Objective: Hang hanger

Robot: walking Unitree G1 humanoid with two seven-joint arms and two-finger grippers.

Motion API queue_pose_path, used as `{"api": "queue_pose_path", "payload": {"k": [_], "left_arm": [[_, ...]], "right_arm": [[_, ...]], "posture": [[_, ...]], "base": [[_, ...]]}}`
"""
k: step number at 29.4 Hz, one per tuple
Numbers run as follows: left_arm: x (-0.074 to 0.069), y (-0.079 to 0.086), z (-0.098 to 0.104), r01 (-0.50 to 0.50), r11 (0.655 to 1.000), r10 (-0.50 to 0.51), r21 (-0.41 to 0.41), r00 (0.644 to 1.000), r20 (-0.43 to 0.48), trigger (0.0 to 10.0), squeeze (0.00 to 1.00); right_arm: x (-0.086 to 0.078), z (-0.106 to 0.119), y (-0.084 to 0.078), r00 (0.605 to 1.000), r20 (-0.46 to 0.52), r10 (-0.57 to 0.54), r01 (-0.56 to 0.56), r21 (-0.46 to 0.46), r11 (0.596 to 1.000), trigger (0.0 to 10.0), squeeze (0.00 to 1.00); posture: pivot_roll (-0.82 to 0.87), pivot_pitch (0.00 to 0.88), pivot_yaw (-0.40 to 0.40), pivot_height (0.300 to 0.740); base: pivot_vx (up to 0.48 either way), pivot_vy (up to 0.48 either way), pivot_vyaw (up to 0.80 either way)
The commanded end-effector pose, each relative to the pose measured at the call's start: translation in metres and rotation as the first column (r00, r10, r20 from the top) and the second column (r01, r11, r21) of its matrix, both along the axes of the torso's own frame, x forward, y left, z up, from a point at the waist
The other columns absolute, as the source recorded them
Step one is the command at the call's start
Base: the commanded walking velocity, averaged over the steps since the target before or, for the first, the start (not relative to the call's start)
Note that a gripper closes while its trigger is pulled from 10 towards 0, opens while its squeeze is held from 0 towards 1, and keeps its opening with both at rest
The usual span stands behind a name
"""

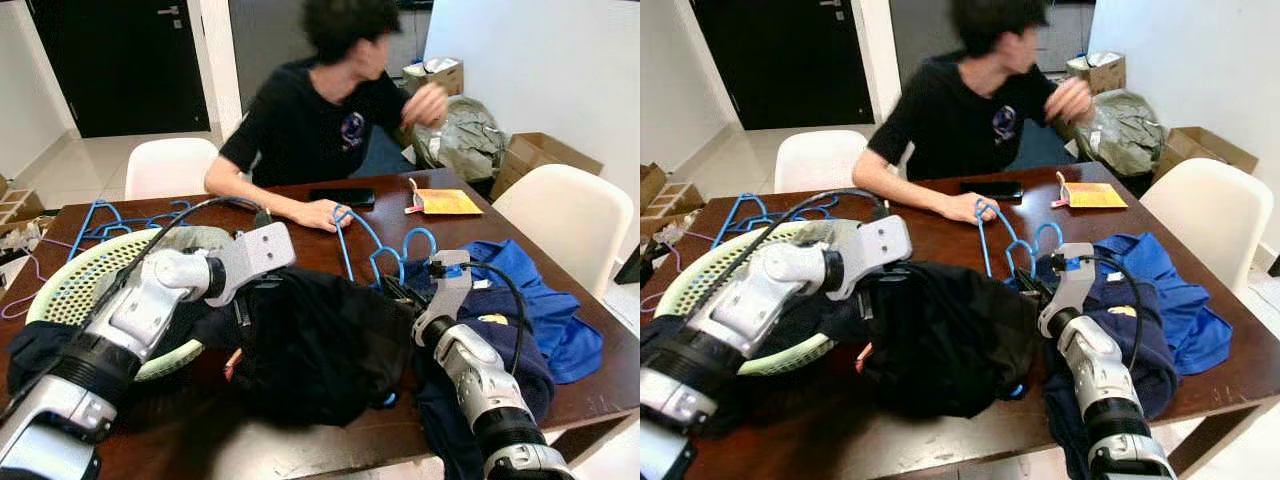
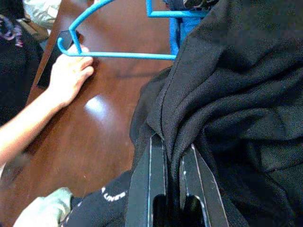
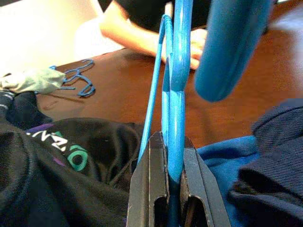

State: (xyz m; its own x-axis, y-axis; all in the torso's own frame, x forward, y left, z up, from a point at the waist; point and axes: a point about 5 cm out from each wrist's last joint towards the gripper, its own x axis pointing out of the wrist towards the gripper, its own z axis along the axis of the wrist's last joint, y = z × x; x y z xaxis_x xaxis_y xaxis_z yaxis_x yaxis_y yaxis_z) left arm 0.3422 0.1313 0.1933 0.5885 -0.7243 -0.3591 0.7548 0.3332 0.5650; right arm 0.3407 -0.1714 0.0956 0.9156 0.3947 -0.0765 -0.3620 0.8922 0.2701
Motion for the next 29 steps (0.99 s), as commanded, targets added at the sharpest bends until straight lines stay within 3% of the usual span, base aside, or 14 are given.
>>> {"api": "queue_pose_path", "payload": {"k": [1,13,29], "left_arm": [[-0.002,-0.001,-0.002,-0.010,1.000,0.010,0.003,1.000,0.022,10.0,0.00],[-0.006,-0.015,-0.010,-0.002,1.000,0.001,0.014,0.998,0.059,10.0,0.00],[-0.007,-0.017,-0.012,-0.013,0.999,0.011,0.030,0.998,0.069,10.0,0.00]], "right_arm": [[-0.007,-0.017,0.003,0.998,-0.064,0.011,-0.013,-0.019,1.000,10.0,0.00],[-0.006,-0.018,0.002,0.999,-0.054,0.002,-0.003,-0.017,1.000,10.0,0.00],[-0.005,-0.017,0.002,0.999,-0.049,0.004,-0.005,-0.022,1.000,10.0,0.00]], "posture": [[0.14,0.000,0.017,0.740],[0.13,0.000,0.022,0.740],[0.13,0.000,0.019,0.740]], "base": [[0.000,0.000,0.00],[0.000,0.000,0.00],[0.000,0.000,0.00]]}}
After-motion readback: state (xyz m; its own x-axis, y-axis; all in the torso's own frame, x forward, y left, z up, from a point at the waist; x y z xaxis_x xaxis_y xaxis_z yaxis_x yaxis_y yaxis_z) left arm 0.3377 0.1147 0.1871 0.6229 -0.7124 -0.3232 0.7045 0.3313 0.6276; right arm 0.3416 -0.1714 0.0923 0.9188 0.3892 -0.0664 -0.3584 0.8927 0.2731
